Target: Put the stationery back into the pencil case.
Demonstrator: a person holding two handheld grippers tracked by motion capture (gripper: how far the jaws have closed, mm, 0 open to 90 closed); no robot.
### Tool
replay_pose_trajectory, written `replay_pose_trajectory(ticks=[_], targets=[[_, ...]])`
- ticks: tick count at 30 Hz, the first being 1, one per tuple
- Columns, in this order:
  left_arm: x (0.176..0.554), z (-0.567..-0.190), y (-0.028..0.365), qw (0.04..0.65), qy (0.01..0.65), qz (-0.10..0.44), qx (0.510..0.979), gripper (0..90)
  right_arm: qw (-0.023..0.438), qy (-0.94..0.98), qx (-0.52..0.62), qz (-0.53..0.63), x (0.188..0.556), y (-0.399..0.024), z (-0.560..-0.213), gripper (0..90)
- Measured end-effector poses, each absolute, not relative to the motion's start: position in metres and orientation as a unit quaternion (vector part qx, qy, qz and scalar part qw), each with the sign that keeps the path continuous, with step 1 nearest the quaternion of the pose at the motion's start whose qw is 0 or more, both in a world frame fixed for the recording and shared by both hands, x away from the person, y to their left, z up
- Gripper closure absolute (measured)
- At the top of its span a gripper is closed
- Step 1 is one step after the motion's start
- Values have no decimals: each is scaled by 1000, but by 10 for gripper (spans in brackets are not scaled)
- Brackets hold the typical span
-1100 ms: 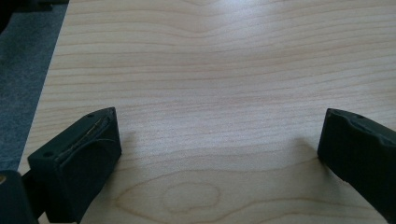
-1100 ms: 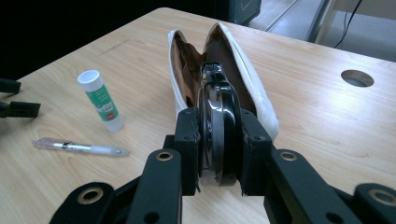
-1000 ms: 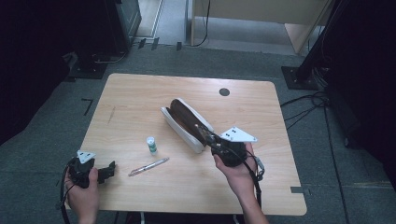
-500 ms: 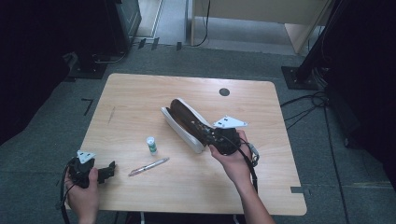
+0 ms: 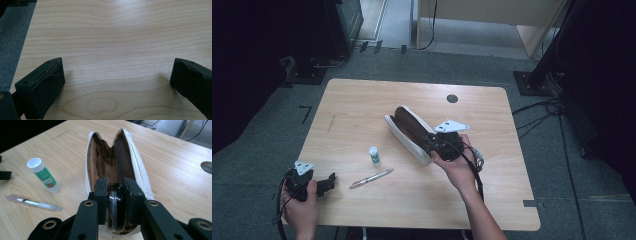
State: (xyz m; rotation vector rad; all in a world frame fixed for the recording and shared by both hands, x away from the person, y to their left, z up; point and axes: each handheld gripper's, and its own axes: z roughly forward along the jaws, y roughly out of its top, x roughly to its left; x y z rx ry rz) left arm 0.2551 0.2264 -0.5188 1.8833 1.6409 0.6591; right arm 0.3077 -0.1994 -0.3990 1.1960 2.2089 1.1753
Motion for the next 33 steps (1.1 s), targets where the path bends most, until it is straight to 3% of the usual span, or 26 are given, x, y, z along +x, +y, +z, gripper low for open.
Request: replay_pose_trajectory(ticks=[33], targets=[[255, -519, 226, 275, 611, 245, 701, 0, 167, 795, 429, 394, 345, -178, -426, 734]])
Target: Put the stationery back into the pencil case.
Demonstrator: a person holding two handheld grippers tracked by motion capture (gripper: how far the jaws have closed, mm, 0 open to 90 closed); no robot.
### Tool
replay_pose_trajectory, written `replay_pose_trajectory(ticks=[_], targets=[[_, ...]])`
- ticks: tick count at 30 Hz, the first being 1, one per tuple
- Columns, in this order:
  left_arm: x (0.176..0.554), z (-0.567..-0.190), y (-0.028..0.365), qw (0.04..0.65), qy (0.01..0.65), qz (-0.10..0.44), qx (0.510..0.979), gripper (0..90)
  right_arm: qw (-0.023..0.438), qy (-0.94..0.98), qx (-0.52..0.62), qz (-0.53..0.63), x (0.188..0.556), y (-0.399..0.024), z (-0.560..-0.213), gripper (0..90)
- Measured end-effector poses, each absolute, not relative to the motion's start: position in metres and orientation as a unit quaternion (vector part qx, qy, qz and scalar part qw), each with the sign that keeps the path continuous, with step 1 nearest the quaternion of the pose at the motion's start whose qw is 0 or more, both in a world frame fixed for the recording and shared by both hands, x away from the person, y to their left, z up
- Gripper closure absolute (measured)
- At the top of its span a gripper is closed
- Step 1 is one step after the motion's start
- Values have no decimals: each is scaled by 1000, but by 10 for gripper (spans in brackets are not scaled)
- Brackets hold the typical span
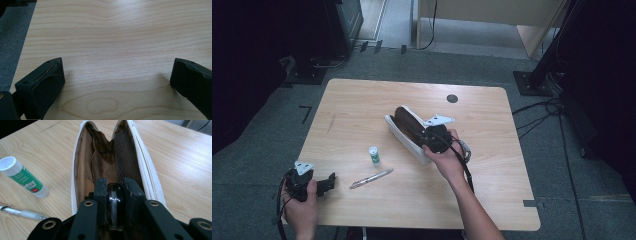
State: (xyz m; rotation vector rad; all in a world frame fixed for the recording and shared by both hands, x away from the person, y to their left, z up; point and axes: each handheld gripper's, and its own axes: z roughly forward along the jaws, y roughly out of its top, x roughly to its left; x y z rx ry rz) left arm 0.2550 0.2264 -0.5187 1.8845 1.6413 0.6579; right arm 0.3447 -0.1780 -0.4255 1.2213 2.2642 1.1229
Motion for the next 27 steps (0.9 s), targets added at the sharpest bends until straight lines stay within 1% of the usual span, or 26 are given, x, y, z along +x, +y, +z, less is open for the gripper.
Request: replay_pose_trajectory(ticks=[11, 27], targets=[[255, -519, 226, 276, 610, 245, 701, 0, 164, 794, 434, 394, 349, -177, -426, 726], [255, -519, 226, 276, 610, 245, 701, 0, 171, 788, 431, 405, 348, -177, -417, 753]])
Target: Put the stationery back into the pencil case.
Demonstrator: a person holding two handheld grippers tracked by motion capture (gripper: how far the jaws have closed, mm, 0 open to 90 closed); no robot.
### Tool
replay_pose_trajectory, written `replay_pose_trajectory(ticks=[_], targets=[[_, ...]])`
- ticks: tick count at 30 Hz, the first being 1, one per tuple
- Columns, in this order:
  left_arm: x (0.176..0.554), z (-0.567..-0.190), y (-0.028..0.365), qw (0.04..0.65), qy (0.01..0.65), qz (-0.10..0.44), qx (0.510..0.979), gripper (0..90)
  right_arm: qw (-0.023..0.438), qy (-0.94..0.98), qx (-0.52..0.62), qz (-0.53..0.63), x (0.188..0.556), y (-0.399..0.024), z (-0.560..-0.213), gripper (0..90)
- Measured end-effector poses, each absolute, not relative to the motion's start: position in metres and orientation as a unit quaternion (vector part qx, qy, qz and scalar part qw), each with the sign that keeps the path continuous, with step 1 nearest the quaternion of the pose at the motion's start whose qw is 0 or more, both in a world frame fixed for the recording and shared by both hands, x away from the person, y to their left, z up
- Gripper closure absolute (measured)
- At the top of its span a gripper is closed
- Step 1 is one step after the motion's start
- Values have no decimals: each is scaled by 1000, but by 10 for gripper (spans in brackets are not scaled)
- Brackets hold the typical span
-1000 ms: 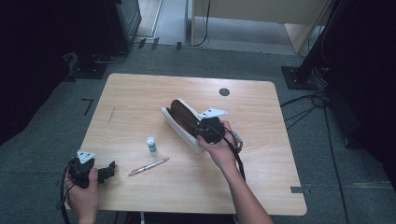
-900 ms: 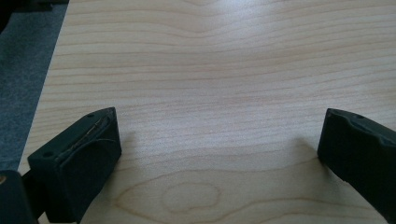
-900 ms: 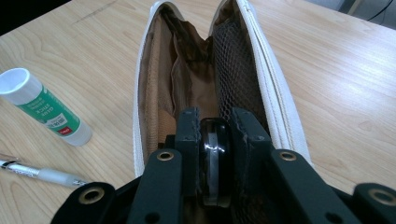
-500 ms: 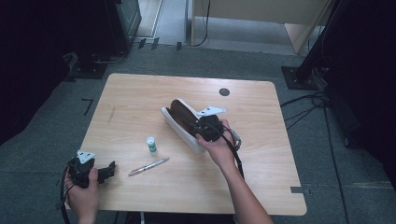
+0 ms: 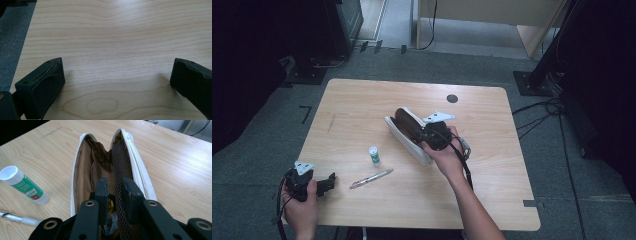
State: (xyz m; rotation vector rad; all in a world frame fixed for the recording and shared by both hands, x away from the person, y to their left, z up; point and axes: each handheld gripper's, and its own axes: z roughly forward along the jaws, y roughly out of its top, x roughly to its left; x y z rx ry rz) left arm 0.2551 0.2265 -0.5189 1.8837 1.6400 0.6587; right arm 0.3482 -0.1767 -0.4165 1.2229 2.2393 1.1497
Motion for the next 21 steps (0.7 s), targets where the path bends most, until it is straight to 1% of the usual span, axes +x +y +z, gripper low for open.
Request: replay_pose_trajectory(ticks=[8, 14, 19, 20, 21], targets=[[255, -519, 226, 275, 608, 245, 703, 0, 177, 782, 422, 424, 335, -180, -404, 745], [254, -519, 225, 276, 606, 244, 705, 0, 173, 779, 414, 437, 321, -184, -398, 710], [250, -518, 222, 278, 588, 235, 722, 0, 168, 779, 407, 447, 306, -183, -397, 674], [249, -516, 221, 284, 585, 238, 722, 28, 169, 778, 405, 450, 303, -183, -398, 672], [247, -515, 220, 289, 582, 245, 719, 86, 169, 778, 404, 451, 300, -183, -398, 671]])
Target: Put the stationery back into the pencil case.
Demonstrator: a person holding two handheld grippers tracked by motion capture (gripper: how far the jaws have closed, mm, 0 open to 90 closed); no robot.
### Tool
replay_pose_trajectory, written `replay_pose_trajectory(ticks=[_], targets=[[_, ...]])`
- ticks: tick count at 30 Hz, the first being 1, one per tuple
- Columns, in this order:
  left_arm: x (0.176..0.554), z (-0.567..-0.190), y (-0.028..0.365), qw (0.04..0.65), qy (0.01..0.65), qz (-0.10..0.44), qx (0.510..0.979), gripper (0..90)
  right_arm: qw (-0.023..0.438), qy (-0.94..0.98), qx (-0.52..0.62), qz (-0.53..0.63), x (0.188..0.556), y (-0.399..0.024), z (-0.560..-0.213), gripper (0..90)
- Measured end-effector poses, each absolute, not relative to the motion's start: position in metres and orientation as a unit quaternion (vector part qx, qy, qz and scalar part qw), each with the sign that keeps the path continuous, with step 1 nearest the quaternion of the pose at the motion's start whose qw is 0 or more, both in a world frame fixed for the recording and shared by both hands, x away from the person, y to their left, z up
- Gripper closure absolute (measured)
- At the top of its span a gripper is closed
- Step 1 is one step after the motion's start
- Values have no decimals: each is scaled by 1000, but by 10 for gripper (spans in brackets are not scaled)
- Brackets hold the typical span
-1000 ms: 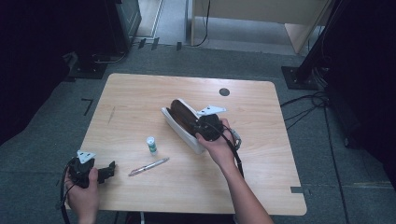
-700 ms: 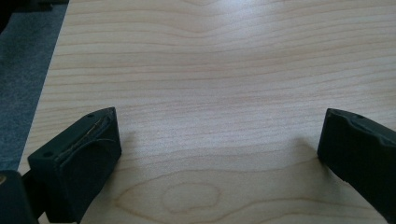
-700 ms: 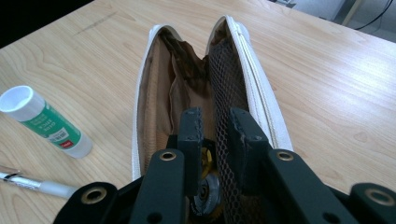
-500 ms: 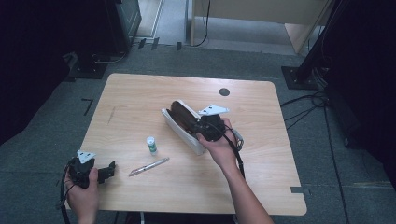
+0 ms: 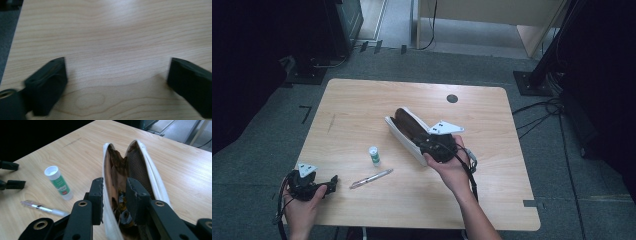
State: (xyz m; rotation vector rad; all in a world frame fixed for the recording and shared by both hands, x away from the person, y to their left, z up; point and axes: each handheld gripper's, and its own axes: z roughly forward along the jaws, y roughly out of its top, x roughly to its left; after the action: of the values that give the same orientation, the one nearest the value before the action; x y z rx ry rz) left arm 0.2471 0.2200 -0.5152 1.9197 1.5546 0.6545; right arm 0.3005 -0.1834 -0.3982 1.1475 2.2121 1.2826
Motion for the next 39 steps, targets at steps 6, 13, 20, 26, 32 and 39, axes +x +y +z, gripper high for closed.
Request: replay_pose_trajectory(ticks=[6, 13, 20, 26, 32, 39], targets=[[241, -511, 208, 351, 523, 203, 749, 239, 163, 780, 397, 456, 287, -184, -403, 664], [235, -507, 184, 382, 451, 164, 790, 336, 161, 779, 390, 464, 275, -186, -404, 658], [232, -508, 169, 390, 417, 140, 809, 390, 156, 778, 384, 472, 264, -186, -406, 652], [232, -510, 161, 386, 403, 135, 819, 430, 144, 781, 379, 476, 256, -184, -416, 639], [230, -512, 153, 374, 388, 137, 831, 450, 130, 790, 368, 474, 251, -177, -432, 631], [230, -514, 147, 367, 383, 140, 836, 525, 114, 796, 357, 476, 246, -168, -447, 620]])
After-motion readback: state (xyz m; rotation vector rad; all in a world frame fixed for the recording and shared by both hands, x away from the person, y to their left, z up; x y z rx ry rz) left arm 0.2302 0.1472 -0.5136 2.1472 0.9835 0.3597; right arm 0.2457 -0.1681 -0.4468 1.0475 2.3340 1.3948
